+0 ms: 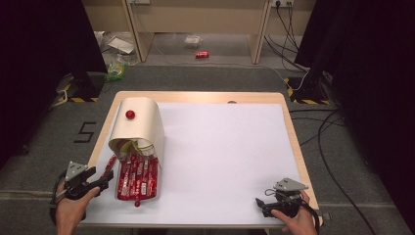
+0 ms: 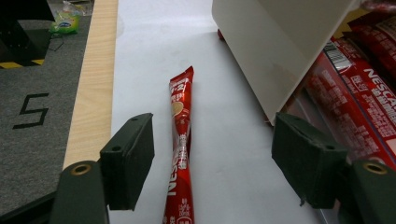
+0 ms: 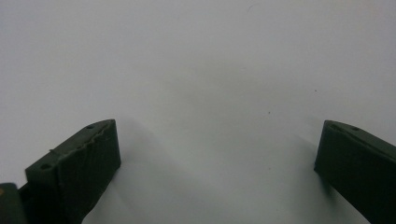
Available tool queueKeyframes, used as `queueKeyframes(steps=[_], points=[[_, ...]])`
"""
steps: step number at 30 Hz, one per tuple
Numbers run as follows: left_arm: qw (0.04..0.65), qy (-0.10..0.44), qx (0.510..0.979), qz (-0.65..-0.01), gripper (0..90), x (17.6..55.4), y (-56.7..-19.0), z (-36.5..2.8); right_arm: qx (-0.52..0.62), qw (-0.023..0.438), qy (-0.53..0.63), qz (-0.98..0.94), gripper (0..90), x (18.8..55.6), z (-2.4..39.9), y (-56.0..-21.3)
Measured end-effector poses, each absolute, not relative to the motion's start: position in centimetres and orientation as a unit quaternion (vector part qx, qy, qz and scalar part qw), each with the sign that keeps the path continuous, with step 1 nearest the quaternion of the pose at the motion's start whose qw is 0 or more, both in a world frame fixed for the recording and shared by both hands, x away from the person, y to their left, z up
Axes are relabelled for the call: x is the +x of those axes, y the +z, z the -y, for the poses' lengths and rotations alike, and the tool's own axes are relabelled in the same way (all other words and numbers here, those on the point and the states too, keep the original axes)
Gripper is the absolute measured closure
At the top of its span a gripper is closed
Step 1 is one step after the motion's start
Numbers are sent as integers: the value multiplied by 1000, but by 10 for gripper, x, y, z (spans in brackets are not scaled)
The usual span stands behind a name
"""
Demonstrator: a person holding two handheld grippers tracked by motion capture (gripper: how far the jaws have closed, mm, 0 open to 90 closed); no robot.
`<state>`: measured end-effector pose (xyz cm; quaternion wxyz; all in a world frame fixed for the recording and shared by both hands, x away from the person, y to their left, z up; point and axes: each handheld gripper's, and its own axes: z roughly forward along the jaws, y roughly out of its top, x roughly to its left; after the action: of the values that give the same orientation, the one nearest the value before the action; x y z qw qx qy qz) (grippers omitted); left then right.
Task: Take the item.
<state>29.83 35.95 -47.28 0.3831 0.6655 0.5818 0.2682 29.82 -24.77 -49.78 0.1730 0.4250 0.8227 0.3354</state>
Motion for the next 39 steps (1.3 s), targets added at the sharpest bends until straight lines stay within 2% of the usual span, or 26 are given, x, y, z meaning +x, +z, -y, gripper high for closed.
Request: queueKeyframes(steps=[27,39], points=[[405,290,664,-558,206,270,-465,-359,426,172,337,-822,4,298,248,-498],[407,301,663,-552,203,253,-465,-362,424,172,337,-823,4,298,248,-498]])
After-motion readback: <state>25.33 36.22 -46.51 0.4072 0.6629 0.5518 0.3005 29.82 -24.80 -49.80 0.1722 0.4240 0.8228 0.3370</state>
